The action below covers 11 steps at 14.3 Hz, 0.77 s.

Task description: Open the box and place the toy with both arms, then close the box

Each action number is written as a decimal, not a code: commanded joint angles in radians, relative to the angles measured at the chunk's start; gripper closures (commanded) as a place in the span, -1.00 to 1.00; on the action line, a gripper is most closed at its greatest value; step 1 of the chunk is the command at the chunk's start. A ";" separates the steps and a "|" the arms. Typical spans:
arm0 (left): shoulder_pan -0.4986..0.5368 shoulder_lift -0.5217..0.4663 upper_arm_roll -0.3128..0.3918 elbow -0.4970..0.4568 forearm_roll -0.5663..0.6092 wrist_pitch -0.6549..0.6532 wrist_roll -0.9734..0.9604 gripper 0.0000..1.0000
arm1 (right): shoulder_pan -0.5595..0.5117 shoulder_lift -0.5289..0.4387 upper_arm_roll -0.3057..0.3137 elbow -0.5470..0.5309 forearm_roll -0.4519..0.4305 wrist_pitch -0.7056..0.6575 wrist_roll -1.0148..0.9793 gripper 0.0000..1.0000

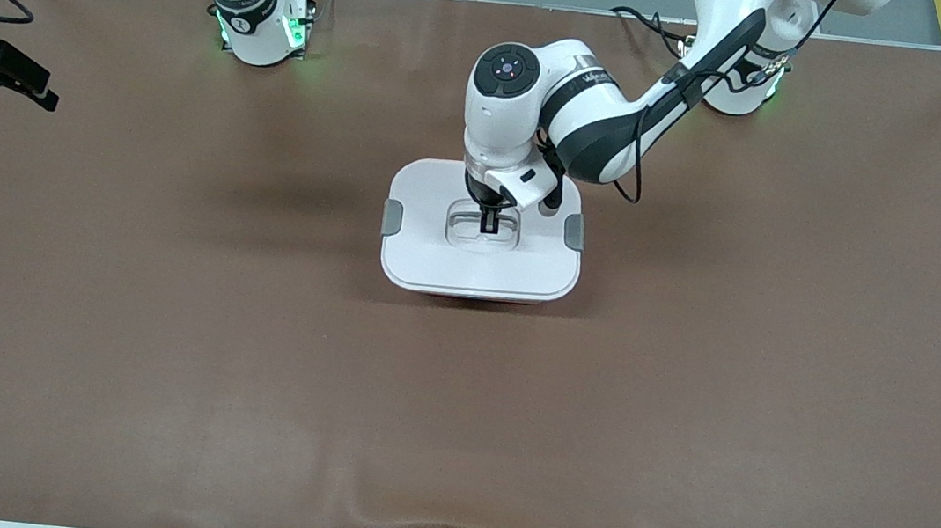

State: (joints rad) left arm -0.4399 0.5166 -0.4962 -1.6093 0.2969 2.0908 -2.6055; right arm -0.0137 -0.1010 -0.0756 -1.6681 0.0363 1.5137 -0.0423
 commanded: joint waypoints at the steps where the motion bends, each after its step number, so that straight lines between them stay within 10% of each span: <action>1: 0.001 -0.015 0.001 -0.032 0.033 0.021 -0.027 1.00 | 0.003 0.070 0.002 0.099 0.020 -0.021 -0.040 -1.00; 11: -0.014 -0.010 0.001 -0.043 0.039 0.032 -0.061 1.00 | 0.026 0.104 0.005 0.091 0.030 -0.078 -0.045 -1.00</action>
State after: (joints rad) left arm -0.4464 0.5166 -0.4968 -1.6304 0.3034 2.1025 -2.6350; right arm 0.0036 -0.0281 -0.0670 -1.6043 0.0451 1.4616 -0.0825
